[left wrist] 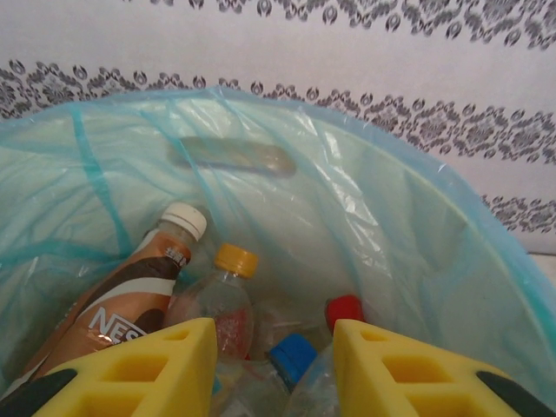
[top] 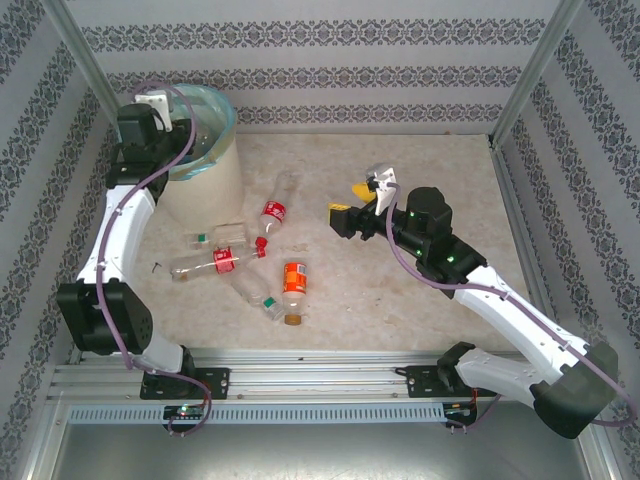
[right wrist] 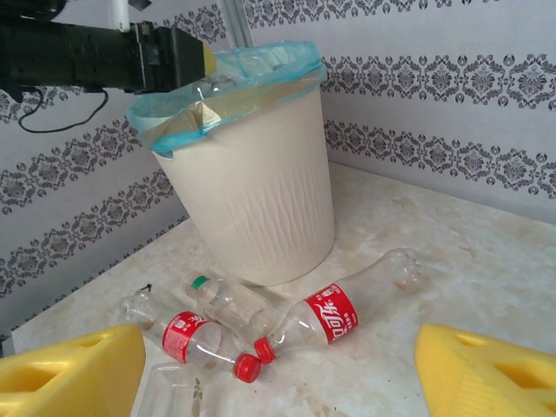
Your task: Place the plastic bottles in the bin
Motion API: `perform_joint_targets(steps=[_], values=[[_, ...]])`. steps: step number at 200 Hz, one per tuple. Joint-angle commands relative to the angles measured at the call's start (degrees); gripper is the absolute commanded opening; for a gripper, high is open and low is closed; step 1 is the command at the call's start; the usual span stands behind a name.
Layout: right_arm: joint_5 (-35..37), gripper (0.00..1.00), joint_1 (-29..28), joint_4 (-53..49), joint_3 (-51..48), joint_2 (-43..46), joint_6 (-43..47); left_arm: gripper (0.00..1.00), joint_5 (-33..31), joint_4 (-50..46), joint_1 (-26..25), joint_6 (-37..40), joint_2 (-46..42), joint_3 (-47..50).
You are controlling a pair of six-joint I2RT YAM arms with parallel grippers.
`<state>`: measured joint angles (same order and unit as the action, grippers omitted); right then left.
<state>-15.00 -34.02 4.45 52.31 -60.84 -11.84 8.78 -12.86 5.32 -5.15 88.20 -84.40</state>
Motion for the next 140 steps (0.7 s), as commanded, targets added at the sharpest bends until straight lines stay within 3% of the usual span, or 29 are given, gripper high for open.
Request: perform_joint_targets(steps=[1,71,140], values=[[0.0,0.82,-0.7,0.7,-0.7,-0.3,-0.6,0.4,-1.7,-11.2,0.4,2.7,4.4,1.8],[0.1,0.81,-0.7,0.1,-0.3,-1.0,-0.3,0.42,-1.1,-12.2,0.4,3.0,6.9,0.7],[2.2,0.8,-1.0,-4.7,4.6,-3.9,-1.6,0.59,1.4,-10.2,0.4,-1.0,1.3,-12.2]])
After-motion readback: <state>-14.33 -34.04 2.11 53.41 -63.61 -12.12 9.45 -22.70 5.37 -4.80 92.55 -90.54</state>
